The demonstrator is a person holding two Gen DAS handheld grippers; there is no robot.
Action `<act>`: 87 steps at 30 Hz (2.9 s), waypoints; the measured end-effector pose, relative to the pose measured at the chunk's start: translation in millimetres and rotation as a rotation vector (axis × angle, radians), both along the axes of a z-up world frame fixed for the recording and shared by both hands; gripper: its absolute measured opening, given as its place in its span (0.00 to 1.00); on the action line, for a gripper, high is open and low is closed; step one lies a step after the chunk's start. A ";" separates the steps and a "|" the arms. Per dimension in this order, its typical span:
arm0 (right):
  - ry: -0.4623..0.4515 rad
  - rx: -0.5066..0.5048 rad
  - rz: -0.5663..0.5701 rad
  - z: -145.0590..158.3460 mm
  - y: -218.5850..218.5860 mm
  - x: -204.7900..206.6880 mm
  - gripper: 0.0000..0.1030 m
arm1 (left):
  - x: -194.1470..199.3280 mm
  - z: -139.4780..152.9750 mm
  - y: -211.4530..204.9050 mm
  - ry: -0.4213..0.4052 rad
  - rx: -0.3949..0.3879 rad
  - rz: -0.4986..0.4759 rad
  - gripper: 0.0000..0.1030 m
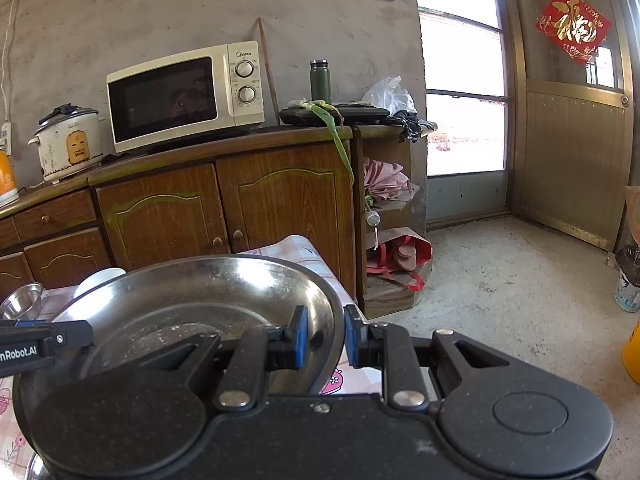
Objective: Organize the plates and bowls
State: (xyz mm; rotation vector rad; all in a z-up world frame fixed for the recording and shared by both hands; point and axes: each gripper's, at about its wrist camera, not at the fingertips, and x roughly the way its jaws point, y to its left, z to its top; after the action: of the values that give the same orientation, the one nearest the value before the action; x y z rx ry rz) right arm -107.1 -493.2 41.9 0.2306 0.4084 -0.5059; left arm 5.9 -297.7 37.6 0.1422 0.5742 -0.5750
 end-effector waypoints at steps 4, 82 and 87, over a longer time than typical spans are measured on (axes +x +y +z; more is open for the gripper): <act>-0.003 -0.005 0.005 3.3 3.9 -3.5 0.25 | -5.3 1.9 3.7 -0.008 -0.001 0.003 0.20; 0.012 -0.065 0.241 14.8 115.8 8.0 0.25 | -27.6 11.9 114.3 -0.057 -0.028 0.203 0.20; 0.020 -0.060 0.257 12.6 120.0 12.0 0.25 | -26.0 10.7 119.7 -0.052 -0.027 0.216 0.20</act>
State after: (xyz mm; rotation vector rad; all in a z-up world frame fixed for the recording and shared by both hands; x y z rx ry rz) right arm -95.1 -373.2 54.5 0.1127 0.4340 -0.2681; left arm -20.1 -178.0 48.3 0.0682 0.5234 -0.3684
